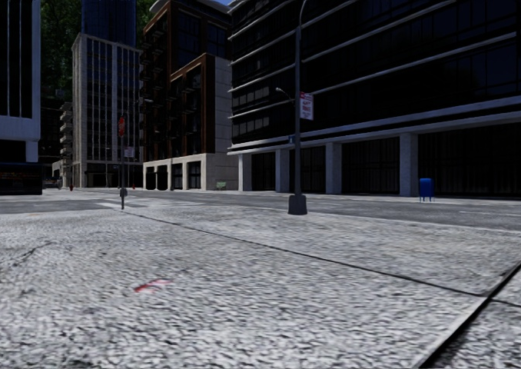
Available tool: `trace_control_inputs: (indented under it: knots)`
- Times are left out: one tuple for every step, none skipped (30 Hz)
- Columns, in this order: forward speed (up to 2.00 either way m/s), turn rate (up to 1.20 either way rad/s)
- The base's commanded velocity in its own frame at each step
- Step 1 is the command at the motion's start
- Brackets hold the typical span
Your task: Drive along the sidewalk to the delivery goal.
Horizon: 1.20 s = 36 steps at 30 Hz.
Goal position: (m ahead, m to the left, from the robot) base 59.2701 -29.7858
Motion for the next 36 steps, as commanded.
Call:
trace_control_inputs:
  knots:
    - [2.00,0.00]
    - [2.00,0.00]
    - [2.00,0.00]
    - [2.00,0.00]
    - [2.00,0.00]
    - [2.00,0.00]
    - [2.00,0.00]
    - [2.00,0.00]
    - [2.00,0.00]
    - [2.00,0.00]
    - [2.00,0.00]
    - [2.00,0.00]
    - [2.00,0.00]
    - [2.00,0.00]
    - [2.00,0.00]
    - [2.00,0.00]
    - [2.00,0.00]
    - [2.00,0.00]
    - [2.00,0.00]
    - [2.00,0.00]
    - [2.00,0.00]
    - [2.00,0.00]
    - [2.00,0.00]
    - [2.00,0.00]
    - [2.00,0.00]
    - [2.00,0.00]
    - [2.00,0.00]
    - [2.00,0.00]
    - [2.00,0.00]
    - [2.00,0.00]
    - [2.00,0.00]
    - [2.00,0.00]
    - [2.00,0.00]
    - [2.00,0.00]
    - [2.00,0.00]
    - [2.00,0.00]
